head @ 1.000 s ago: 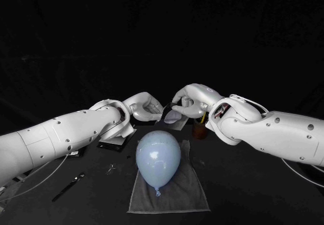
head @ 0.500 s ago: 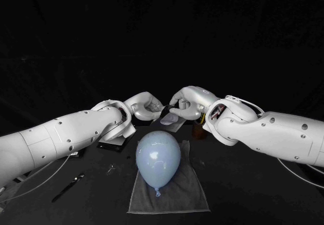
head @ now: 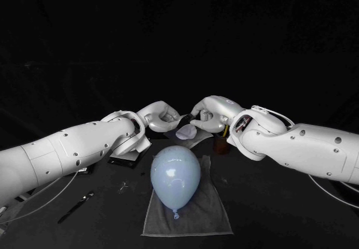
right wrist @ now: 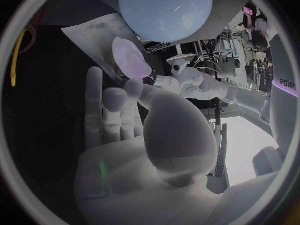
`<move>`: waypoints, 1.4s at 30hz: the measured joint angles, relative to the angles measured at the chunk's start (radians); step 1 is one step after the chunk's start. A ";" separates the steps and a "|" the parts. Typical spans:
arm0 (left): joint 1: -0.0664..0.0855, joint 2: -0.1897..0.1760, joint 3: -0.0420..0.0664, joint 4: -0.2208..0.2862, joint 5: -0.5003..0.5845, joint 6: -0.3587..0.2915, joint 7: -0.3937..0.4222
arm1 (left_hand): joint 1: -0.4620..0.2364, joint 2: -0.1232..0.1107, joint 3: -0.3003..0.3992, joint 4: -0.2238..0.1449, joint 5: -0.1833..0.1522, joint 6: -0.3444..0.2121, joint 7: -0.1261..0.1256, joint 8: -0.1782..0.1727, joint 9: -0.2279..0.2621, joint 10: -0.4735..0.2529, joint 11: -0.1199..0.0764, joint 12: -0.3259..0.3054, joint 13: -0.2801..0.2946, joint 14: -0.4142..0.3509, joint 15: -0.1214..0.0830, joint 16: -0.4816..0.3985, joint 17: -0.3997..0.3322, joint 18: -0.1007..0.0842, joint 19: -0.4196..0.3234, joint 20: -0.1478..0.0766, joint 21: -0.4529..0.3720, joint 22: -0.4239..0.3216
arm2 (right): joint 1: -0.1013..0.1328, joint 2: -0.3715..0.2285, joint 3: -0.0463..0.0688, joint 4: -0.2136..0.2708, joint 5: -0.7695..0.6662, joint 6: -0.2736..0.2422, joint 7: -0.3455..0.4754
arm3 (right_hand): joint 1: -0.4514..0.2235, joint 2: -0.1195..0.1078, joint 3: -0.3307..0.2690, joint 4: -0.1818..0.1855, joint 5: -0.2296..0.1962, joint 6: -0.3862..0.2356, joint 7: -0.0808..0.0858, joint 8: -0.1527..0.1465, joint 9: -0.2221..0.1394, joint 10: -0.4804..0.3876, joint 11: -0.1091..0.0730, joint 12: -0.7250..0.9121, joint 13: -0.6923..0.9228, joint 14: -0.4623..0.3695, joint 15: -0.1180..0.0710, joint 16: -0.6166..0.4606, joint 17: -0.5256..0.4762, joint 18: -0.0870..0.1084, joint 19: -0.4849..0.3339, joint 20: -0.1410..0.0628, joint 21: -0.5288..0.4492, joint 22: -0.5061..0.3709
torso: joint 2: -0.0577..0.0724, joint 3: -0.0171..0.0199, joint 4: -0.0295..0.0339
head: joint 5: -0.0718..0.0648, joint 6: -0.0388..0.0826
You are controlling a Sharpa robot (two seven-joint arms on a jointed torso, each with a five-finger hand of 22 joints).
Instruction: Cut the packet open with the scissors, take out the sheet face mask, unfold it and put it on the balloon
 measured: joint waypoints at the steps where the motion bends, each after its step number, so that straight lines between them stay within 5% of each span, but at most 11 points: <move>1: 0.000 0.000 0.000 0.000 0.003 0.000 0.000 | -0.005 0.001 0.008 -0.007 0.000 0.000 0.000 0.002 0.000 0.000 0.000 0.002 0.001 0.000 0.000 0.002 0.002 0.000 0.000 0.000 0.004 0.001 | 0.000 0.001 -0.001 -0.003 0.001 -0.001 0.002 | -0.007 0.007 -0.002 0.002 0.000 -0.008 0.008 0.000 0.000 -0.019 0.005 -0.045 -0.036 -0.022 0.005 -0.039 -0.036 0.000 -0.008 0.007 -0.008 -0.002 | 0.000 0.0000 -0.0001 | 0.001 0.000; 3: 0.000 -0.002 0.000 0.000 0.009 0.000 0.000 | -0.019 0.004 0.022 -0.021 0.000 -0.002 -0.002 0.006 0.000 0.004 -0.004 0.004 0.002 0.000 0.000 0.008 0.007 0.000 0.002 -0.002 0.006 0.003 | -0.001 0.005 -0.003 -0.012 0.008 -0.004 0.007 | -0.050 -0.010 -0.037 0.035 0.007 -0.055 0.031 -0.006 0.037 -0.082 0.024 -0.127 -0.089 -0.088 0.023 -0.127 -0.104 0.000 -0.045 0.020 -0.039 -0.017 | 0.000 0.0000 0.0000 | 0.002 0.000; 7: 0.000 -0.006 0.000 -0.001 0.020 -0.001 -0.005 | -0.039 0.013 0.043 -0.042 0.000 -0.002 -0.002 0.006 0.000 0.005 -0.005 0.004 0.006 0.001 0.001 0.017 0.015 0.000 0.003 -0.004 0.014 0.007 | -0.005 0.006 -0.008 -0.028 0.029 -0.020 0.010 | -0.128 -0.111 -0.119 0.096 0.006 -0.183 0.086 -0.098 0.008 -0.184 0.079 -0.215 -0.133 -0.198 0.073 -0.213 -0.145 -0.001 -0.119 0.047 -0.115 -0.058 | 0.000 0.0000 0.0001 | 0.002 0.001; 12: 0.000 -0.007 0.000 -0.002 0.037 -0.011 -0.018 | -0.087 0.007 0.082 -0.081 0.000 -0.002 -0.002 0.026 0.001 0.005 -0.005 0.004 0.011 -0.004 -0.004 0.027 0.025 0.000 0.003 -0.004 0.027 0.014 | -0.007 -0.012 -0.009 -0.023 0.057 -0.059 0.007 | -0.115 -0.137 -0.167 0.143 0.006 -0.211 0.101 -0.120 -0.003 -0.192 0.089 -0.226 -0.149 -0.213 0.086 -0.226 -0.161 -0.006 -0.116 0.064 -0.152 -0.086 | 0.000 0.0000 0.0006 | 0.003 0.004; 16: 0.000 -0.010 0.000 -0.007 0.058 -0.038 -0.036 | -0.099 0.005 0.096 -0.095 0.000 -0.002 -0.002 0.031 0.001 0.005 -0.005 0.004 0.012 -0.008 0.000 0.031 0.026 0.000 0.003 -0.004 0.027 0.016 | -0.007 -0.054 -0.007 0.001 0.079 -0.101 -0.008 | -0.057 -0.118 -0.180 0.155 0.006 -0.157 0.083 -0.094 0.005 -0.149 0.071 -0.194 -0.146 -0.170 0.068 -0.193 -0.161 0.015 -0.065 0.058 -0.152 -0.091 | 0.000 -0.0001 0.0004 | 0.004 0.007; 20: 0.000 -0.012 -0.001 -0.011 0.081 -0.077 -0.056 | -0.100 0.004 0.101 -0.100 0.000 -0.004 0.000 0.032 0.001 0.005 -0.005 0.004 0.014 -0.008 0.000 0.031 0.027 -0.001 -0.001 -0.007 0.031 0.018 | -0.006 -0.093 -0.004 0.038 0.112 -0.133 -0.025 | -0.013 -0.099 -0.183 0.168 0.006 -0.127 0.067 -0.070 0.009 -0.111 0.053 -0.138 -0.116 -0.121 0.051 -0.138 -0.144 0.016 -0.012 0.038 -0.137 -0.086 | 0.000 -0.0001 0.0000 | 0.005 0.010; 28: 0.000 -0.010 -0.002 -0.011 0.114 -0.158 -0.096 | -0.102 0.002 0.101 -0.100 -0.001 -0.005 -0.001 0.032 0.001 0.005 -0.005 0.004 0.014 -0.008 0.000 0.035 0.028 -0.001 -0.001 -0.007 0.032 0.019 | -0.005 -0.145 0.000 0.139 0.172 -0.170 -0.049 | 0.033 -0.078 -0.183 0.168 0.022 -0.065 0.030 -0.035 0.018 -0.002 0.020 0.238 0.222 0.033 0.016 0.189 0.150 0.016 0.069 -0.004 -0.061 -0.037 | 0.000 0.0006 -0.0007 | 0.007 0.016; 38: 0.000 0.010 -0.011 -0.015 0.122 -0.257 -0.115 | -0.110 -0.005 0.103 -0.117 -0.003 -0.005 -0.001 0.037 0.001 0.005 -0.005 0.008 0.017 -0.012 -0.004 0.039 0.029 -0.001 -0.004 -0.011 0.045 0.027 | -0.005 -0.076 -0.006 0.151 0.318 -0.163 -0.118 | -0.042 -0.075 -0.217 0.236 0.042 -0.101 0.048 -0.078 0.007 -0.008 0.036 0.219 0.215 0.039 0.016 0.206 0.165 0.016 0.069 -0.004 -0.050 -0.019 | -0.001 0.0001 0.0000 | 0.004 0.024; 42: 0.000 0.021 -0.014 -0.023 0.085 -0.285 -0.115 | -0.112 -0.007 0.101 -0.119 -0.003 -0.006 -0.001 0.043 0.001 0.007 -0.003 0.008 0.019 -0.012 -0.004 0.043 0.030 -0.001 -0.005 -0.011 0.053 0.032 | -0.009 -0.046 -0.008 0.127 0.391 -0.161 -0.101 | 0.040 -0.056 -0.176 0.173 0.048 -0.140 0.062 -0.120 -0.001 -0.007 0.040 0.255 0.254 0.049 0.026 0.228 0.191 0.015 0.069 -0.004 -0.039 -0.010 | 0.000 -0.0006 0.0020 | 0.002 0.027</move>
